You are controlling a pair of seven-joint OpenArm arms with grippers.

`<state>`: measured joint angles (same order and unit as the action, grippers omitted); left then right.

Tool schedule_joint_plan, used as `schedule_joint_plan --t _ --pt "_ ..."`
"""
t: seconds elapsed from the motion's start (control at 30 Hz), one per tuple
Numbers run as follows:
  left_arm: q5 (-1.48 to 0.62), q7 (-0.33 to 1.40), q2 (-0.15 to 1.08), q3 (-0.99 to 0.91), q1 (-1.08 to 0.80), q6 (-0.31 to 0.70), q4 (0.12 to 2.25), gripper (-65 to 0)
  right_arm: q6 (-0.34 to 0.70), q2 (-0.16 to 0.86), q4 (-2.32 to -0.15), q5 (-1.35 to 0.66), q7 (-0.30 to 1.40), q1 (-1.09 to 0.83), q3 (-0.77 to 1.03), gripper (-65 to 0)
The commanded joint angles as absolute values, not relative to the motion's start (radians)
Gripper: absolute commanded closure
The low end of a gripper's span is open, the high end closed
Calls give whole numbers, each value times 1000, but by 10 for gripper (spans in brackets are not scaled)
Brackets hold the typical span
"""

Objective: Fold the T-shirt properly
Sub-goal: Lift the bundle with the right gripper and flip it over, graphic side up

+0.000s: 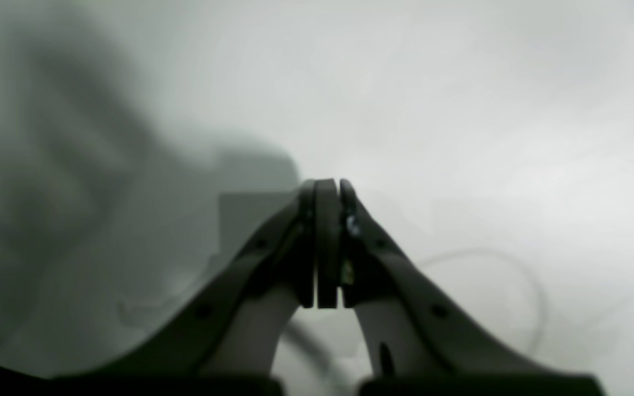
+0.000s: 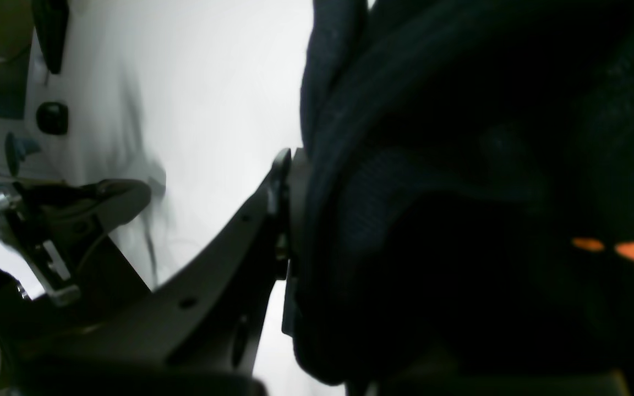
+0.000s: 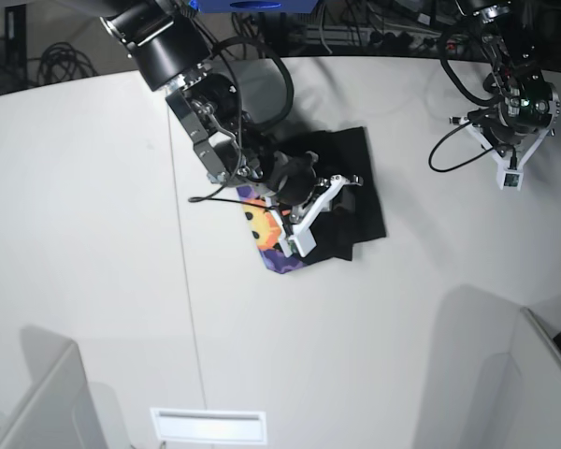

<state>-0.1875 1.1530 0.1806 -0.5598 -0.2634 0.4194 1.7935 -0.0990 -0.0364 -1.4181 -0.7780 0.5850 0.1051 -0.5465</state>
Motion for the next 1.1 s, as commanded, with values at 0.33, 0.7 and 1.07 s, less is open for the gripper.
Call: schedule_joint_plan --t 0.33,0.7,1.07 --pt "-191 1142 216 -567 -252 420 1805 0 -153 -39 -1442 -785 567 160 -671 -249" --pt "-188 1142 231 -568 -259 420 1805 0 -154 -102 -1500 -553 631 174 -762 -257" --pt "-191 1142 231 -568 -252 420 1805 0 -154 -113 -1531 -527 642 228 -960 -251"
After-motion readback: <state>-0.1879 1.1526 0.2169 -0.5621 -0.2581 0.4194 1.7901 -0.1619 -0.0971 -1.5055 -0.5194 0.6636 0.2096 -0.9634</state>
